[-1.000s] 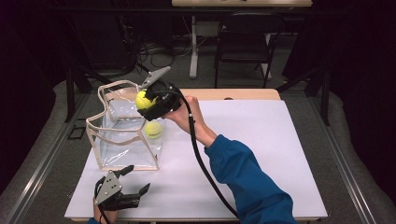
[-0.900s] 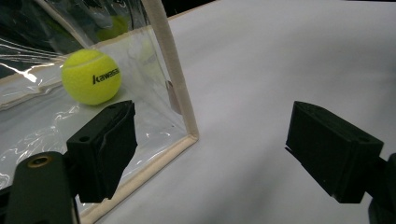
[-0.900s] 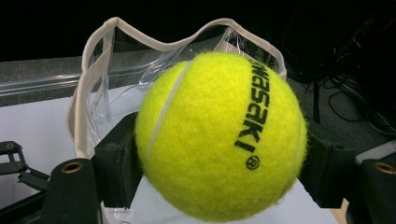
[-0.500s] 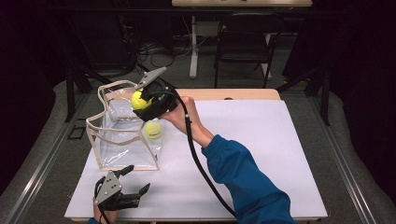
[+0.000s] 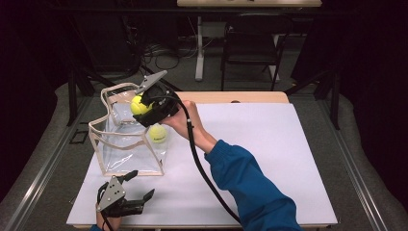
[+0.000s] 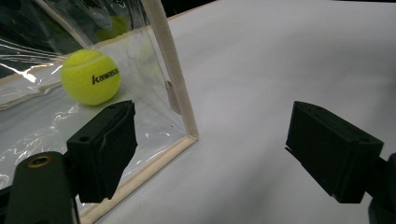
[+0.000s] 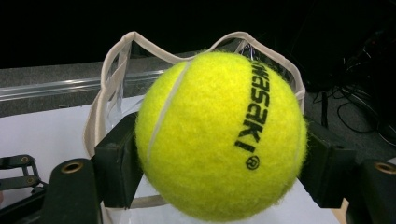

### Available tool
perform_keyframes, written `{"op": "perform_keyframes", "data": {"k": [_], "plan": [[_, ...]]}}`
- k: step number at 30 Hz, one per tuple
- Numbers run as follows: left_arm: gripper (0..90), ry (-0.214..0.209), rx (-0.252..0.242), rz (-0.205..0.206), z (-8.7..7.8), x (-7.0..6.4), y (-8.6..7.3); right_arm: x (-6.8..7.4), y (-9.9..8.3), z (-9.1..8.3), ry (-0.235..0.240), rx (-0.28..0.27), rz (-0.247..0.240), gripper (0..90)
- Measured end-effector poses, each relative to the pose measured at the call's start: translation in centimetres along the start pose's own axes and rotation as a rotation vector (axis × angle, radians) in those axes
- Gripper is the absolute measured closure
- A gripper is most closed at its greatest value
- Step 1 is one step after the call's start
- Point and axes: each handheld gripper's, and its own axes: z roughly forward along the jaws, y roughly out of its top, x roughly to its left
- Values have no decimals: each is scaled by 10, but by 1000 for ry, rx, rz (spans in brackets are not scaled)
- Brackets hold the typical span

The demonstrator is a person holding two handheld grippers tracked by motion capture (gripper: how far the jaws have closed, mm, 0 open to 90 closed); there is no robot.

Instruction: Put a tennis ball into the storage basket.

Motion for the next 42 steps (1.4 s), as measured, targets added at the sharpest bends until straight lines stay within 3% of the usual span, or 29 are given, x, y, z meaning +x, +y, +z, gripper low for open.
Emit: {"op": "perform_keyframes", "data": {"k": [42], "plan": [[161,-6,-5,1,-1,0,0,14,3,26,58,33,-12,255]]}}
